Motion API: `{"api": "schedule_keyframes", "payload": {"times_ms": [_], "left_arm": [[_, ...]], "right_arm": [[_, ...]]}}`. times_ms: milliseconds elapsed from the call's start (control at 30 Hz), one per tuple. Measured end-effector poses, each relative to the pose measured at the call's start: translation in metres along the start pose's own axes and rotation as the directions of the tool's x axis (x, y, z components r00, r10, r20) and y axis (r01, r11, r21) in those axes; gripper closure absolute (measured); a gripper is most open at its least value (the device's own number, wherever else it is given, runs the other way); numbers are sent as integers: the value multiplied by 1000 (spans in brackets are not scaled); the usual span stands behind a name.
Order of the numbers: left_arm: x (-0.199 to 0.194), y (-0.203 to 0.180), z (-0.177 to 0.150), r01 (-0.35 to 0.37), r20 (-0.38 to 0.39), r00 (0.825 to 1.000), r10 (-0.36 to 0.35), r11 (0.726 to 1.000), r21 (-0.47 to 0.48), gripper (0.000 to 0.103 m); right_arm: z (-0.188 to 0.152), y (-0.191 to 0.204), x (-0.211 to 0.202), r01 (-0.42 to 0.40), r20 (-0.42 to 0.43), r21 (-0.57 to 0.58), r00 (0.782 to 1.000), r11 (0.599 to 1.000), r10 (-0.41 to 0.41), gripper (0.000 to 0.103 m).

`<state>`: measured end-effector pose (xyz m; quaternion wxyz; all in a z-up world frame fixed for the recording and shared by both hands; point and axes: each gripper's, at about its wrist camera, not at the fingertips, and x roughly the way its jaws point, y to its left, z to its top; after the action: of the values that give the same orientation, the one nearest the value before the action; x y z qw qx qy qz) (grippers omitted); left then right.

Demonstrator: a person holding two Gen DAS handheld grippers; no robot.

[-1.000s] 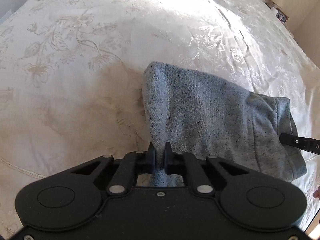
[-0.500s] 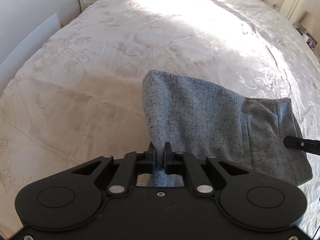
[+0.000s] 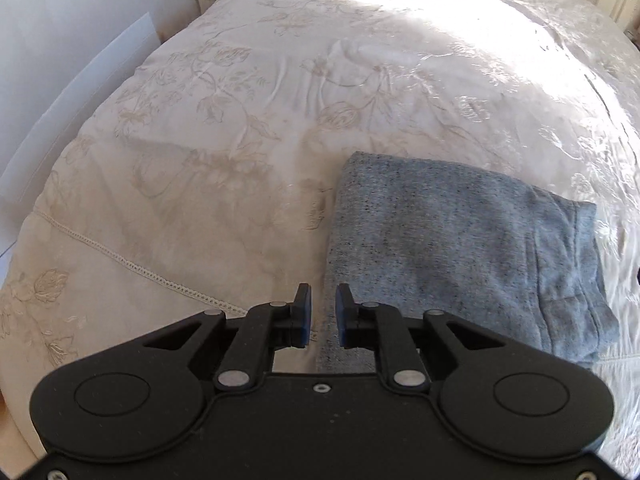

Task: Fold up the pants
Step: 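Release the pants and pull both tools back from the stack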

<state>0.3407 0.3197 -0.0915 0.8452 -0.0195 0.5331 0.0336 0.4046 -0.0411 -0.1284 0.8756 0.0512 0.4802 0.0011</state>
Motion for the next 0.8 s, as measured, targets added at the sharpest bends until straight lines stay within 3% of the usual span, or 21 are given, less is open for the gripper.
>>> {"api": "schedule_keyframes", "payload": {"times_ms": [100, 167, 500, 800], "left_arm": [[-18, -13, -4, 26, 16, 1000, -27, 999, 21, 75], [-33, -21, -10, 25, 33, 999, -26, 999, 27, 61], [-80, -54, -47, 2, 63, 998, -5, 999, 41, 61], [-104, -68, -76, -31, 19, 999, 31, 999, 11, 61]], "right_arm": [[-10, 11, -21, -6, 13, -12, 1000, 1000, 6, 73], [-17, 19, -34, -10, 12, -24, 1000, 1000, 10, 72], [-43, 24, -80, -53, 1, -20, 999, 998, 53, 71], [-60, 21, -112, -81, 27, -39, 996, 996, 82, 70]]}}
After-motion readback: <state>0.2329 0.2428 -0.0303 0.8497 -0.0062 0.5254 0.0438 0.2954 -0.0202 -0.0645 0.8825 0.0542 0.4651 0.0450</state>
